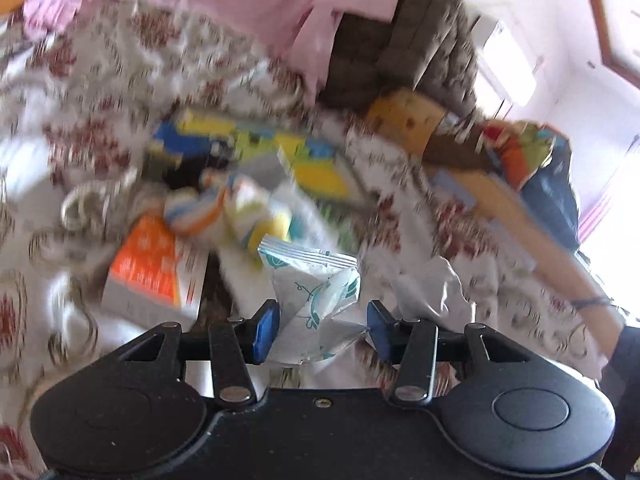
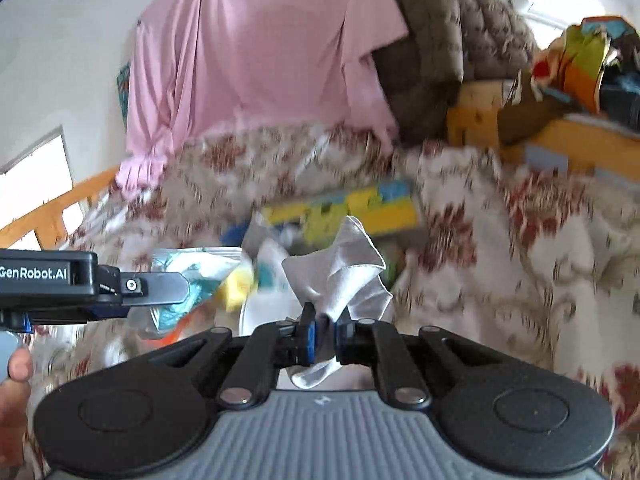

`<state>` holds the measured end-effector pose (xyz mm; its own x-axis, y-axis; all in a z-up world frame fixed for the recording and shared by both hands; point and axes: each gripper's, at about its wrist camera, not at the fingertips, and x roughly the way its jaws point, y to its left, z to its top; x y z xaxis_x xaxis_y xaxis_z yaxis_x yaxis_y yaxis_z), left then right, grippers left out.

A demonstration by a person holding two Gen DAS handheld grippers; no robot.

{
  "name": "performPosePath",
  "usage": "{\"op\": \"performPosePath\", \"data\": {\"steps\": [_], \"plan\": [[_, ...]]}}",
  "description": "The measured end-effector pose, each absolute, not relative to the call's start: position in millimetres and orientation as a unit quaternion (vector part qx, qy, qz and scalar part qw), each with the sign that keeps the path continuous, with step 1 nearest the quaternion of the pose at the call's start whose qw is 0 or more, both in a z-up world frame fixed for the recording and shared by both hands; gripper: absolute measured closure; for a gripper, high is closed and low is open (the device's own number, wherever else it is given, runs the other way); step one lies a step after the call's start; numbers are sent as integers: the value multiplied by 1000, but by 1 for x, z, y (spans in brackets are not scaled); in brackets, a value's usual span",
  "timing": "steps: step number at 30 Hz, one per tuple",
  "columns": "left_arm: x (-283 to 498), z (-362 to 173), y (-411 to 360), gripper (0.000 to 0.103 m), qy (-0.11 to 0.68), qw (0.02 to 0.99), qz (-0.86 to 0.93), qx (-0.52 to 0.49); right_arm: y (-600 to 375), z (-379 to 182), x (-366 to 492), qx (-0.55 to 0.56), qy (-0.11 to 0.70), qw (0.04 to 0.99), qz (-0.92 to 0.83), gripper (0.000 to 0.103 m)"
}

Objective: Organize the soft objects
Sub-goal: 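Carry the tissue packet and grey cloth over the frog-painted tray with both tools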

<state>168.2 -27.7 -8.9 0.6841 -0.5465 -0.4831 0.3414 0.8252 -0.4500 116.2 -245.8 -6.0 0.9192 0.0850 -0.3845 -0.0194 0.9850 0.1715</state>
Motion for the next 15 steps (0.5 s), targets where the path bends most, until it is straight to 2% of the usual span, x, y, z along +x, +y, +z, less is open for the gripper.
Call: {"op": "performPosePath", "data": {"steps": [9,15], "plan": [[236,38,-49,52,245,928,-236,-152,-275,29,223,145,133,980,24,93],[310,46,-69,52,228,938,-227,-130,-301,8,298,188,131,973,33,93]]}}
